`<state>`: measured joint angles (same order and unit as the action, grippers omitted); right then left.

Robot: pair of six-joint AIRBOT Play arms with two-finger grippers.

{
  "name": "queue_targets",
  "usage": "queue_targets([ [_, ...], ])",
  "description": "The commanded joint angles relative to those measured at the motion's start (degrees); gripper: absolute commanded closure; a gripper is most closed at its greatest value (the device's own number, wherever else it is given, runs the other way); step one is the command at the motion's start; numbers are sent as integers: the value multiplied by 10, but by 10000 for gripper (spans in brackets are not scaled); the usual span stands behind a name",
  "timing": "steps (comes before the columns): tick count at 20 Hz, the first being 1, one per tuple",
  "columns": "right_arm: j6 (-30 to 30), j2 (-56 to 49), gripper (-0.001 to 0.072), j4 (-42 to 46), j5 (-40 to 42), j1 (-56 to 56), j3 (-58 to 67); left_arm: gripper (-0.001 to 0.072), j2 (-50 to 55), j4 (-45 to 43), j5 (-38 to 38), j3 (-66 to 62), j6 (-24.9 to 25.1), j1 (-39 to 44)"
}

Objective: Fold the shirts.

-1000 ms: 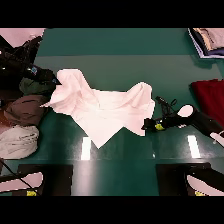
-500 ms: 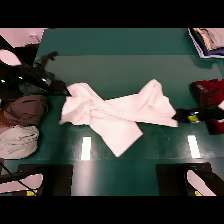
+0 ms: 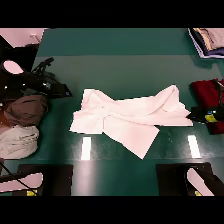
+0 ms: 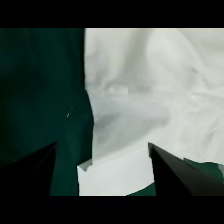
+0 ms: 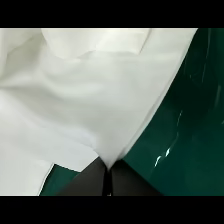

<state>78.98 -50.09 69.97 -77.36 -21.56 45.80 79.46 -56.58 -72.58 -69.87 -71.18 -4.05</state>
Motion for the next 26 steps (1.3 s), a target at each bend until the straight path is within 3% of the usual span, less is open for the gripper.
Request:
queue_targets([
  [1, 0, 1, 698, 2, -2, -3, 2, 45, 2, 1, 4, 35, -1, -26],
  [6, 0, 1, 698, 1, -5, -3, 2, 46, 26, 130, 125, 148, 62, -26],
  [9, 1, 1, 697, 0, -9, -3, 2, 47, 62, 204, 146, 149, 102, -18],
  [18, 0, 1, 697, 1, -8, -3, 2, 66, 87, 193, 170, 149, 98, 50],
  [20, 0, 1, 697, 1, -8, -3, 2, 417, 87, 191, 159, 148, 97, 49],
  [22, 0, 1, 697, 1, -8, -3, 2, 679, 87, 187, 143, 138, 97, 49],
  [26, 0, 1, 697, 2, -8, -3, 2, 681, 77, 70, 57, 40, 38, 48],
])
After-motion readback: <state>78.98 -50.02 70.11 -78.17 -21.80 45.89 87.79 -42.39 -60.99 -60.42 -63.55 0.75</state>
